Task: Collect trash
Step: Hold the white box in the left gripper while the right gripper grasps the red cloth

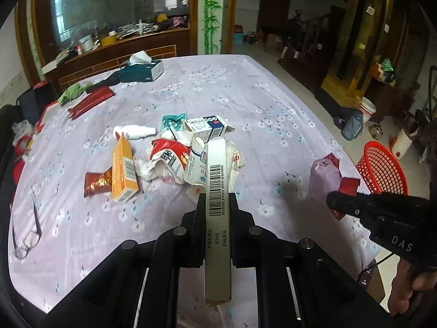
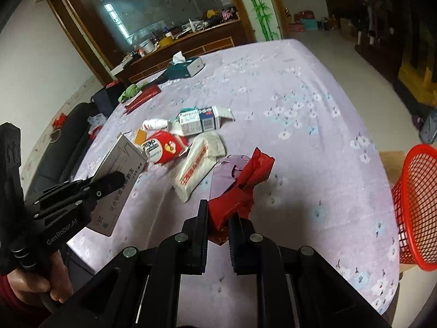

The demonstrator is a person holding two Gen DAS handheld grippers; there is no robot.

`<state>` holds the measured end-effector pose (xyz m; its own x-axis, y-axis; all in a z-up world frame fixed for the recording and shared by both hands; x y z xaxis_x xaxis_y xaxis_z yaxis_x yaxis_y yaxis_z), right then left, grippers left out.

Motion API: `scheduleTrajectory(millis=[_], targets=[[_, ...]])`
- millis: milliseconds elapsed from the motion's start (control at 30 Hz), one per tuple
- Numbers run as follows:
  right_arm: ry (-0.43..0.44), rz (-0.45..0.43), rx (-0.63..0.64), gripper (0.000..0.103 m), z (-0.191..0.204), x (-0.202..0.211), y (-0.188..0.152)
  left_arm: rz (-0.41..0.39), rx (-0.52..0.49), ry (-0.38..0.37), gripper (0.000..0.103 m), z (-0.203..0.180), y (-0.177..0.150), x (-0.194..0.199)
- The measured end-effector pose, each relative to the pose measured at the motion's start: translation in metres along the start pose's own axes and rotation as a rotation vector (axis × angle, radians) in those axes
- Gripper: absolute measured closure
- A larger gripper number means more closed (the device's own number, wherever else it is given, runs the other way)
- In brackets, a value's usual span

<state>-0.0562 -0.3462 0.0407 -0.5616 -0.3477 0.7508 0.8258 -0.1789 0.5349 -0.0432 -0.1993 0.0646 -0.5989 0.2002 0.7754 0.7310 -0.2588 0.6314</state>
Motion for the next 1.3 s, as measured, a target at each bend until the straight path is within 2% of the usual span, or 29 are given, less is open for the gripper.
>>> scheduleTrajectory(millis=[267, 467, 700, 1000, 1300], targets=[[-0.045, -0.036, -0.071, 0.090, 0.012, -0.005, 0.003, -0.009, -0.074, -0.074, 0.091, 0.014, 0.002, -0.006], [-0.075, -0.025, -0.108, 0.090, 0.011, -0.007, -0.003, -0.008, -0.115, -0.125, 0.091, 0.013, 0.001, -0.009], [-0.065, 0.007, -0.090, 0.090, 0.003, -0.006, 0.000, -0.016, -0.078, -0.127, 0.091, 0.009, 0.006, -0.011], [-0.028, 0.025, -0.077, 0.090, -0.025, 0.010, 0.002, -0.016, -0.049, -0.136, 0.091, -0.026, 0.019, -0.015], [-0.018, 0.001, -0.146, 0.090, -0.058, 0.031, 0.002, -0.014, -0.092, -0.166, 0.091, -0.069, 0.031, -0.016]])
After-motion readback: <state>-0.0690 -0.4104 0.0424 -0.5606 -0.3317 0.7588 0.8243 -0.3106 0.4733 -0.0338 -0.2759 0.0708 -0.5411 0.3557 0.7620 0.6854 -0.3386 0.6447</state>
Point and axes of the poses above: each gripper's, at about its wrist camera, not at the fingertips, and x roughly against the way its jaws point, z to its left, y to its top, the point moved 7 cm from there along -x, roughly the way its jaws point, and after that the axes turned 5 degrees about -x, right-handed, at the moved point
